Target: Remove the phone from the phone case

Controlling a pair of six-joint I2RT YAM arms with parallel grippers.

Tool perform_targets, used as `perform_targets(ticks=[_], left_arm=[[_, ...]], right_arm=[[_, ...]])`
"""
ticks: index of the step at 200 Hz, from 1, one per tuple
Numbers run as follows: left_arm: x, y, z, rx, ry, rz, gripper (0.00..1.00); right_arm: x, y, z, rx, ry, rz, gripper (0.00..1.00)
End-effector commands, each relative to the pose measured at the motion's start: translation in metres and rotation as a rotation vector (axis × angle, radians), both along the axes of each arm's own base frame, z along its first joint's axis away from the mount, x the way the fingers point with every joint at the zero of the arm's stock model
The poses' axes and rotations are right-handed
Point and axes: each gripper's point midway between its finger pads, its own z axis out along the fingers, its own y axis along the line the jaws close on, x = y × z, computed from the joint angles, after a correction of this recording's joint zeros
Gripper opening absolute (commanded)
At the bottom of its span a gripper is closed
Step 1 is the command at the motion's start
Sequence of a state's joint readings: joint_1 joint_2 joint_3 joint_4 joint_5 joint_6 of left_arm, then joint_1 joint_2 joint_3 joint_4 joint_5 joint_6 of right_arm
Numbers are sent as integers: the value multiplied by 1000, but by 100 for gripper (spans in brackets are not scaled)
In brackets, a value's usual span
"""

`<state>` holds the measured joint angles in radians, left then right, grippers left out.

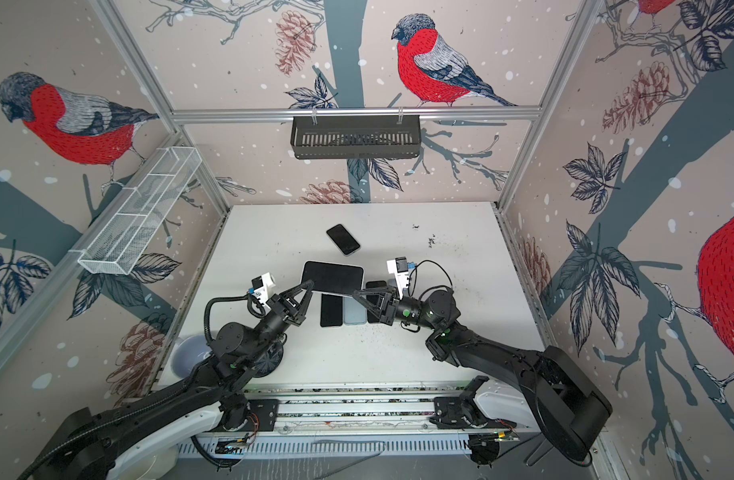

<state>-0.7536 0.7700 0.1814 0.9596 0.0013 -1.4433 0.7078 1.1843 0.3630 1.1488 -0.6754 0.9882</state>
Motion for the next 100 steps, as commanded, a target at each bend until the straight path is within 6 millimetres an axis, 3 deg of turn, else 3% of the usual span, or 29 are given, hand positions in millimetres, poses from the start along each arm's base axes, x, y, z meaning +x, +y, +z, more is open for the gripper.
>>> perform_targets(ticks=[1, 57, 100], left_arm=[[-5, 5, 27, -86, -46, -9, 0], [-3, 2, 28, -65, -29, -12, 0], [-2, 1, 26, -60, -19, -14, 0]], right_arm=[[-3, -2, -6, -21, -123, -8, 7], [-14, -1, -37, -97, -199, 54, 21], [-18, -3, -59, -130, -255, 43, 15]])
